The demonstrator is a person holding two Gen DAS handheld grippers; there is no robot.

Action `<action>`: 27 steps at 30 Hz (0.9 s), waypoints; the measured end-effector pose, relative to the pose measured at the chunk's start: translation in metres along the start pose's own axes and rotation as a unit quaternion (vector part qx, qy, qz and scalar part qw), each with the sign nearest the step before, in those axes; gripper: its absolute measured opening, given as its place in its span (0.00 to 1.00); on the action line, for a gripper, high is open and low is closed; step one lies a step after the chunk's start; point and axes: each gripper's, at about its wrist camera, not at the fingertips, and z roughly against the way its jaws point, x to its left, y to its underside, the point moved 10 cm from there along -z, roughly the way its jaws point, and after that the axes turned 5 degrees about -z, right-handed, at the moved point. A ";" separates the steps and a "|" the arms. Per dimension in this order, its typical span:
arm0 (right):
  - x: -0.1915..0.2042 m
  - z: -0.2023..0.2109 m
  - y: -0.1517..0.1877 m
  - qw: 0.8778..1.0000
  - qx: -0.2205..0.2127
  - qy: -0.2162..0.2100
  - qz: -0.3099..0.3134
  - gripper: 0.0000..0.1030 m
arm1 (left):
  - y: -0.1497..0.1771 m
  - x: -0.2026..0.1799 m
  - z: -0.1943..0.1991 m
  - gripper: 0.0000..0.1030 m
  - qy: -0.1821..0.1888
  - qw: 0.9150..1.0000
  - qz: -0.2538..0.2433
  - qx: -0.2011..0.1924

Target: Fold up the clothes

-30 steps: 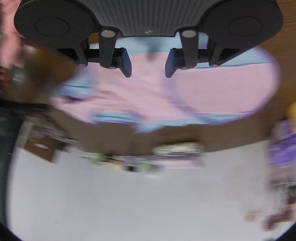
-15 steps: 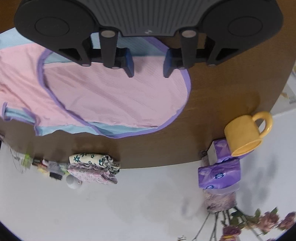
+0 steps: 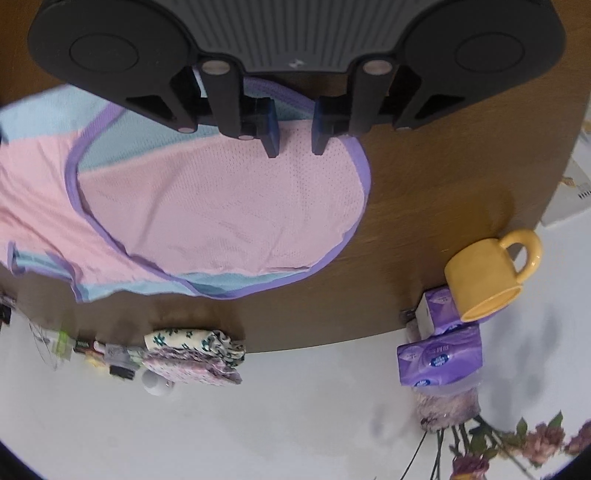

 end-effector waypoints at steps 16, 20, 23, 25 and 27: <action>-0.001 0.016 0.003 0.999 0.009 -0.027 0.023 0.51 | 0.014 -0.001 0.064 0.20 -0.009 0.999 0.001 -0.036; 0.001 0.018 -0.005 1.000 -0.007 -0.025 0.014 0.51 | -0.008 0.021 0.039 0.20 0.001 0.999 0.028 -0.031; 0.007 0.008 -0.001 1.000 -0.001 -0.014 0.026 0.51 | -0.017 0.031 0.016 0.13 0.012 0.999 0.039 -0.022; 0.009 0.004 0.003 0.999 0.003 -0.006 0.031 0.51 | -0.019 0.032 0.002 0.12 0.015 0.999 0.031 -0.016; 0.010 0.001 0.006 0.999 0.005 0.000 0.034 0.51 | -0.016 0.034 -0.011 0.12 0.010 1.000 0.023 -0.006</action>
